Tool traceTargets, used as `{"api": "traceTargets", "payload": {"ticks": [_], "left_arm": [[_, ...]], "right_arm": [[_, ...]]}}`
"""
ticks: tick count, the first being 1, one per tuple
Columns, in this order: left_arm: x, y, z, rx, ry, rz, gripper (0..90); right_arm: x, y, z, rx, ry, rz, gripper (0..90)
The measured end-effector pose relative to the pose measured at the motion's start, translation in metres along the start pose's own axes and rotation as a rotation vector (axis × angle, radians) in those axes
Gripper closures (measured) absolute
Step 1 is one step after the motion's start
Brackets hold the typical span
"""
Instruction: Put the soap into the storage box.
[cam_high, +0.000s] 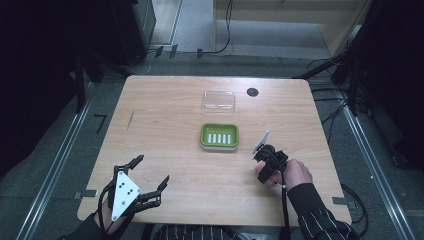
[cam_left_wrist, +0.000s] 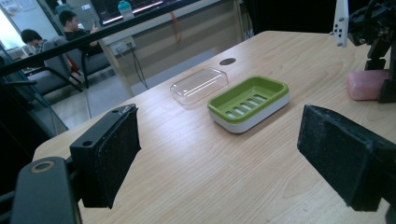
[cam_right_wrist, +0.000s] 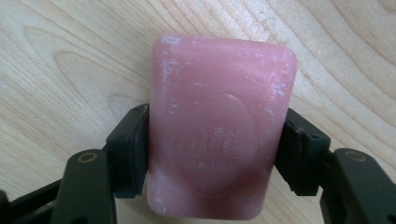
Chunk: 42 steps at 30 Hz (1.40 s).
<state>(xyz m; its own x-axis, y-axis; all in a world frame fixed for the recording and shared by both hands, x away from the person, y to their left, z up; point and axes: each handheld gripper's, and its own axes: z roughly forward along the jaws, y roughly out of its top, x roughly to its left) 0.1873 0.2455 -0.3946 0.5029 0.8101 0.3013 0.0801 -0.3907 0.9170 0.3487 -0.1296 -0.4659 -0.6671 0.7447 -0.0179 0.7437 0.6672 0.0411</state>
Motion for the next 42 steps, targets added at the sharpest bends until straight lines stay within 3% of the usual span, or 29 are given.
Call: {"api": "traceTargets", "payload": {"ticks": [42], "left_arm": [[0.0,0.0,0.0,-0.002,-0.001,0.0,13.2]], "right_arm": [[0.0,0.002,-0.02,-0.021,-0.061,-0.041,37.8]]}}
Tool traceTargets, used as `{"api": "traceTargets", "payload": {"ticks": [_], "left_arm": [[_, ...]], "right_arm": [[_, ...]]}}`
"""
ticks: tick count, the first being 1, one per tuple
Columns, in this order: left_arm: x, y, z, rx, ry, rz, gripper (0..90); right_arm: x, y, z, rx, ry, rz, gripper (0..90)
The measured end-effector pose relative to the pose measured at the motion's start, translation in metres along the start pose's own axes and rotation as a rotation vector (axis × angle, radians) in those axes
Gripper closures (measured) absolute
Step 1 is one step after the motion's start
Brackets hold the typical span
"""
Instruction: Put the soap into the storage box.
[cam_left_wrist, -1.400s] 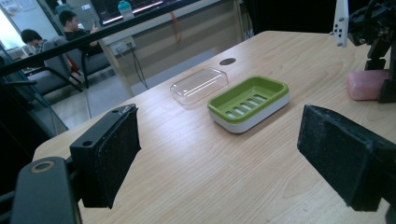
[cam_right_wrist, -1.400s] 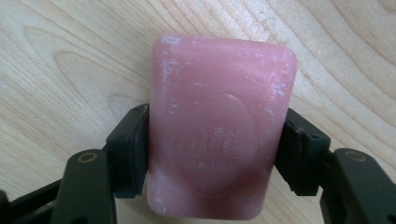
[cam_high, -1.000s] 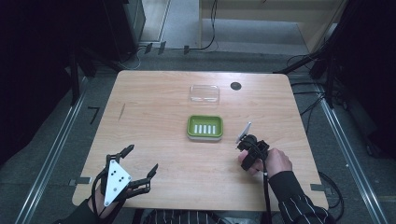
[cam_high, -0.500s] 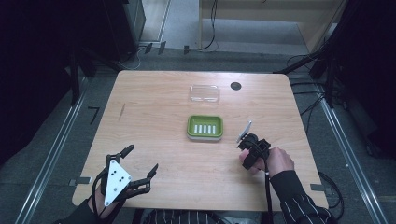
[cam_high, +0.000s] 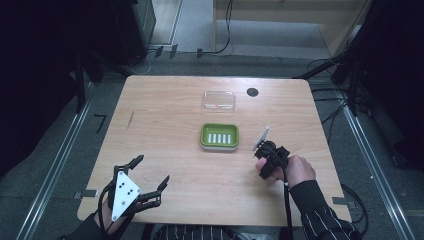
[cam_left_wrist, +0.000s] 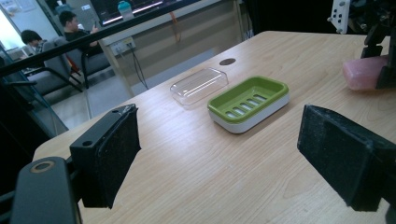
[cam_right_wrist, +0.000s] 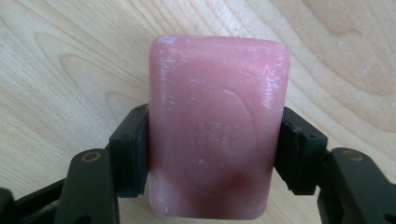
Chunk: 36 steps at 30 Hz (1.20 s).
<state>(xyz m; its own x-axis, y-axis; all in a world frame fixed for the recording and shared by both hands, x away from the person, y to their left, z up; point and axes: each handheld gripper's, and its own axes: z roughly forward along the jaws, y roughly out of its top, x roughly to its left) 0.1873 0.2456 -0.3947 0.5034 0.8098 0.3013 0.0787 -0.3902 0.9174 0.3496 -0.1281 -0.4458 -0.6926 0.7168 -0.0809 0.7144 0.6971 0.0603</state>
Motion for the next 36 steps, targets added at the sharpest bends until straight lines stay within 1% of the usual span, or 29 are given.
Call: {"api": "traceTargets", "payload": {"ticks": [7,9,11,12,13,23,28,31,33,36], "left_arm": [[0.0,0.0,0.0,0.002,0.0,0.001,13.3],[0.0,0.0,0.0,0.001,0.0,0.0,13.3],[0.0,0.0,0.0,0.002,0.0,-0.001,13.3],[0.0,0.0,0.0,0.002,-0.001,-0.001,13.3],[0.0,0.0,0.0,0.002,0.0,-0.001,13.3],[0.0,0.0,0.0,0.001,0.0,-0.005,13.3],[0.0,0.0,0.001,0.001,0.0,-0.006,13.3],[0.0,0.0,0.001,0.001,-0.001,-0.006,13.3],[0.0,0.0,0.001,0.002,-0.001,-0.004,13.3],[0.0,0.0,0.001,0.001,-0.001,-0.004,13.3]], "right_arm": [[-0.002,0.004,-0.005,-0.017,-0.009,-0.01,37.9],[-0.002,0.006,-0.006,-0.012,-0.015,-0.015,37.9],[-0.002,0.007,-0.006,-0.021,-0.009,-0.02,38.0],[-0.002,0.008,-0.007,-0.011,-0.012,-0.023,38.0],[-0.002,0.008,-0.007,-0.02,-0.016,-0.026,38.0],[-0.003,0.017,-0.01,-0.022,-0.026,-0.04,38.1],[-0.004,0.02,-0.012,-0.021,-0.032,-0.051,38.1],[-0.005,0.024,-0.013,-0.031,-0.033,-0.065,38.2],[-0.005,0.025,-0.014,-0.031,-0.033,-0.063,38.2],[-0.006,0.028,-0.016,-0.036,-0.041,-0.078,38.2]]}}
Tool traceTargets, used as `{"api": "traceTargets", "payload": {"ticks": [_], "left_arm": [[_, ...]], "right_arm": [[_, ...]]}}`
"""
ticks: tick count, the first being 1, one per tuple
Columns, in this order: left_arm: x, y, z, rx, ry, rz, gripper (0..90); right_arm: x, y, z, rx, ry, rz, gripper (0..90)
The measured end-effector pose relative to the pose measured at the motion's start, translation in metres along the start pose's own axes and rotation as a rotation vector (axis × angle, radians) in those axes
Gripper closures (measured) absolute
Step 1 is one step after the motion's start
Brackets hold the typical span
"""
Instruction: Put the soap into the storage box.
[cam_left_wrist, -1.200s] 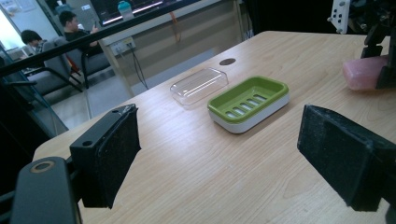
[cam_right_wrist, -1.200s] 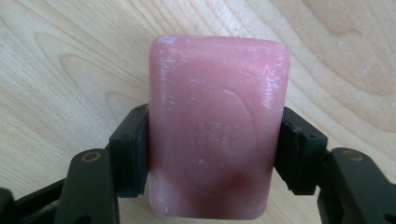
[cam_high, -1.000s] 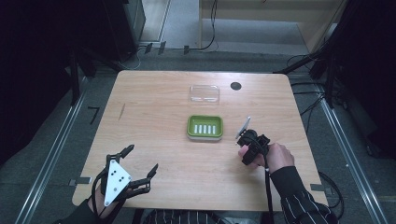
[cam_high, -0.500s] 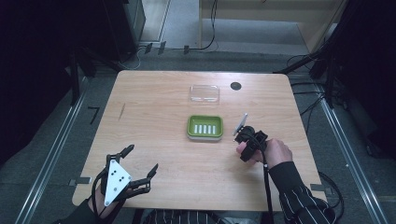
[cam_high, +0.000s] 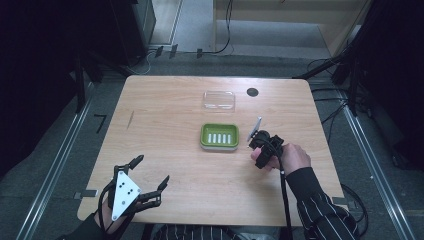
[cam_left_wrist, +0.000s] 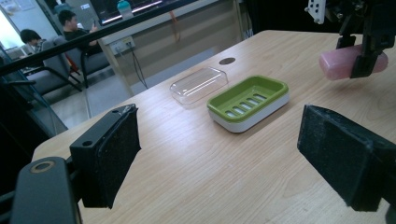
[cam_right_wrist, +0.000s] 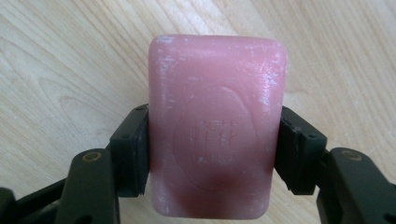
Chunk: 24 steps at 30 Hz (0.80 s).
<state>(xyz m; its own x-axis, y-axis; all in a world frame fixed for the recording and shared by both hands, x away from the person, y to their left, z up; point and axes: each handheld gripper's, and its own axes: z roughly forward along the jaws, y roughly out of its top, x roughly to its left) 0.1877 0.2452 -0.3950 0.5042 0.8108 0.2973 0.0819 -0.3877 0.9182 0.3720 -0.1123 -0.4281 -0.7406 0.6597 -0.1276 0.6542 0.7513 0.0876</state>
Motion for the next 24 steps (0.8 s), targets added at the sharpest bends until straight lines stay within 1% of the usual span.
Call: {"api": "traceTargets", "payload": {"ticks": [2,4,8,10,11,13,14,15,23,24], "left_arm": [[0.0,0.0,0.0,-0.001,0.001,-0.001,13.3],[0.0,0.0,0.0,-0.001,0.001,-0.002,13.2],[0.0,0.0,0.0,0.0,0.001,0.001,13.2],[0.0,0.0,0.0,0.0,0.0,0.001,13.2],[0.0,0.0,0.0,0.001,0.001,0.0,13.3],[0.0,0.0,0.0,0.001,0.001,-0.001,13.3],[0.0,0.0,0.0,0.001,0.001,-0.003,13.2],[0.0,0.0,0.0,0.001,0.001,-0.003,13.2],[0.0,0.0,0.0,0.001,0.001,-0.001,13.3],[0.0,0.0,0.0,0.0,0.001,-0.003,13.3]], "right_arm": [[0.0,0.002,-0.001,-0.002,-0.002,-0.006,38.2],[0.0,0.005,-0.001,-0.002,-0.015,-0.015,38.3],[-0.001,0.008,-0.003,-0.004,-0.019,-0.021,38.3],[-0.002,0.01,-0.004,-0.007,-0.02,-0.021,38.3],[-0.003,0.011,-0.004,-0.012,-0.018,-0.032,38.3],[-0.002,0.013,-0.005,-0.011,-0.023,-0.031,38.3],[-0.003,0.014,-0.005,-0.012,-0.022,-0.041,38.3],[-0.002,0.015,-0.005,-0.011,-0.02,-0.033,38.3],[-0.003,0.024,-0.01,-0.028,-0.022,-0.071,38.4],[-0.003,0.025,-0.01,-0.032,-0.022,-0.068,38.4]]}}
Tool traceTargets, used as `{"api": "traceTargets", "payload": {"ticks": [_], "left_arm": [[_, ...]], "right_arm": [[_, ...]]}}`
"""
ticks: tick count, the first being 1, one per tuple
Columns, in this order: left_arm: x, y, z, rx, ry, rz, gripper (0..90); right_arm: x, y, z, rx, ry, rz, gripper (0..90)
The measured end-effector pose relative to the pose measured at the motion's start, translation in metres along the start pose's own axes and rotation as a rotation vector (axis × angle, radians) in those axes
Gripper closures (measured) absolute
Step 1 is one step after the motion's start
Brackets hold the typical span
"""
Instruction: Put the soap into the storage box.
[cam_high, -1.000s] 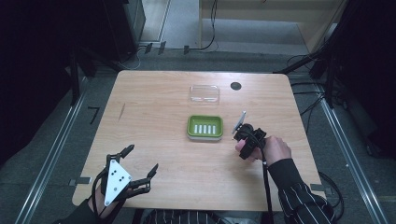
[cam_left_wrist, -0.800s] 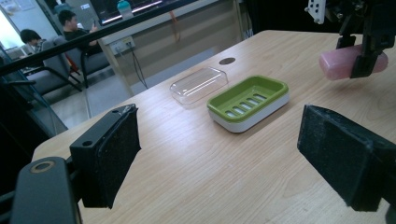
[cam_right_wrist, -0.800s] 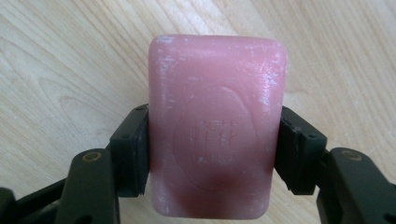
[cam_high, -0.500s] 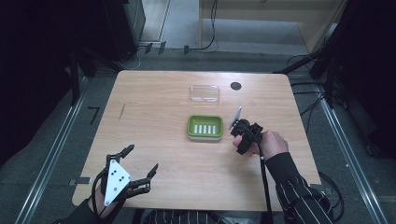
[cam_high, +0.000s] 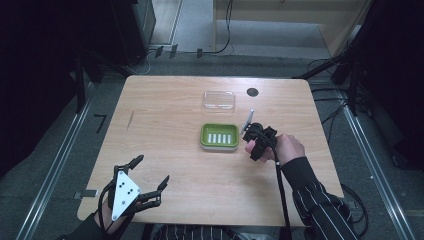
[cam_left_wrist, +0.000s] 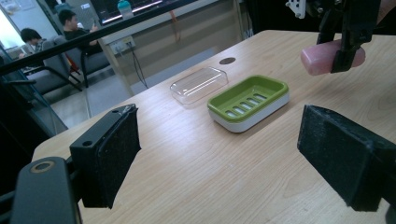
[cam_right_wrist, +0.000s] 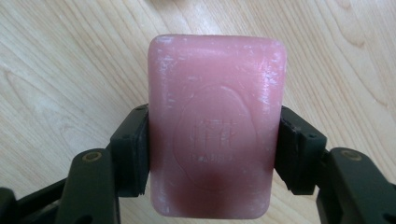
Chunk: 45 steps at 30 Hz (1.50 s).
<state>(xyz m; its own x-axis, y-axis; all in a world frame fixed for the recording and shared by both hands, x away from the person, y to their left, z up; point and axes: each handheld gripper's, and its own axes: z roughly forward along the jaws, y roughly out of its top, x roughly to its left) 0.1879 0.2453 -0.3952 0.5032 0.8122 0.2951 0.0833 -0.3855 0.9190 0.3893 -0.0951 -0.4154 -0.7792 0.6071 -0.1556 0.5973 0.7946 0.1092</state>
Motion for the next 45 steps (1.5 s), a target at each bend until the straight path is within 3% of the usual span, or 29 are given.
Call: {"api": "traceTargets", "payload": {"ticks": [22,45], "left_arm": [[0.0,0.0,0.0,0.002,-0.001,0.003,13.2],[0.0,0.0,0.0,0.003,-0.001,0.004,13.2]], "right_arm": [[-0.007,0.021,0.0,-0.035,-0.003,-0.053,38.4],[-0.011,0.041,-0.01,-0.085,-0.011,-0.148,38.5]]}}
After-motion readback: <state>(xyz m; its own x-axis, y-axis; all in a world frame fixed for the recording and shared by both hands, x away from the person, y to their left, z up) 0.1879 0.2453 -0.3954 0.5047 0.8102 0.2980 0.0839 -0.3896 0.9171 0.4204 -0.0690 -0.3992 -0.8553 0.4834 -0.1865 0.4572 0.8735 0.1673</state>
